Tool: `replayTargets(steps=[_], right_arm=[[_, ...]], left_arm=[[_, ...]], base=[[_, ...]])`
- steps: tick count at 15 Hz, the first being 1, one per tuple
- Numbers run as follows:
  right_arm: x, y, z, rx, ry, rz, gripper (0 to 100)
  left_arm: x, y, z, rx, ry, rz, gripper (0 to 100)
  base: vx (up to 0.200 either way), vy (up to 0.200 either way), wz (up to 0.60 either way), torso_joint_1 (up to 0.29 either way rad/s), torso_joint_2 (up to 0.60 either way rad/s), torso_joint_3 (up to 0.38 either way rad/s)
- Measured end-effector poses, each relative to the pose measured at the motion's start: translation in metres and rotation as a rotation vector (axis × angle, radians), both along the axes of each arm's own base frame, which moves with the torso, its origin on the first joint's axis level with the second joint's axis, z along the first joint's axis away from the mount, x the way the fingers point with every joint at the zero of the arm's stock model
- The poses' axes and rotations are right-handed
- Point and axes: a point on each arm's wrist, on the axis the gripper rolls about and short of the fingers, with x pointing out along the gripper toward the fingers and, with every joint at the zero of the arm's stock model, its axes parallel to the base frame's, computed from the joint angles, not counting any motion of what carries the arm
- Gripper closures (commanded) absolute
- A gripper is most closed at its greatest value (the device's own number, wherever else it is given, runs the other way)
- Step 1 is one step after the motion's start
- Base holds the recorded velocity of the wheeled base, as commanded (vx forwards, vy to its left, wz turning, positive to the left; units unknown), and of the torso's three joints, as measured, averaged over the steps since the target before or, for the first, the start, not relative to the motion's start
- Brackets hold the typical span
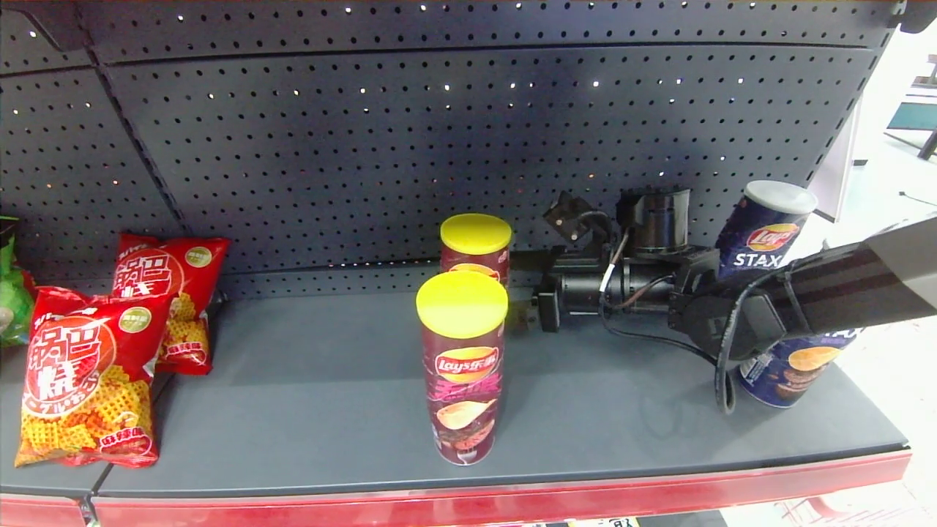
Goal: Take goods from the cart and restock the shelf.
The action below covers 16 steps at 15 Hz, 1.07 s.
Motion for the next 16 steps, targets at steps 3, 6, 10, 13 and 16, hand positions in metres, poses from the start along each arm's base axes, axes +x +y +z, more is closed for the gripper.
replayTargets(steps=[3,6,10,13,16], right_arm=[[-0.008,-0.001,0.004,0.002,0.002,0.007,0],[-0.023,-0.009,0.011,0.003,0.007,0.008,0],[-0.046,-0.034,0.014,-0.010,0.026,-0.014,0],[-0.063,-0.047,0.015,-0.017,0.017,0.009,0],[-0.075,-0.043,0.020,-0.013,0.002,0.041,0]], left_arm=[[0.000,0.000,0.000,0.000,0.000,0.000,0],[0.000,0.000,0.000,0.000,0.000,0.000,0],[0.000,0.000,0.000,0.000,0.000,0.000,0],[0.000,0.000,0.000,0.000,0.000,0.000,0],[0.000,0.000,0.000,0.000,0.000,0.000,0]], base=[[0.000,0.000,0.00,0.000,0.00,0.000],[0.000,0.000,0.00,0.000,0.00,0.000],[0.000,0.000,0.00,0.000,0.00,0.000],[0.000,0.000,0.00,0.000,0.00,0.000],[0.000,0.000,0.00,0.000,0.00,0.000]])
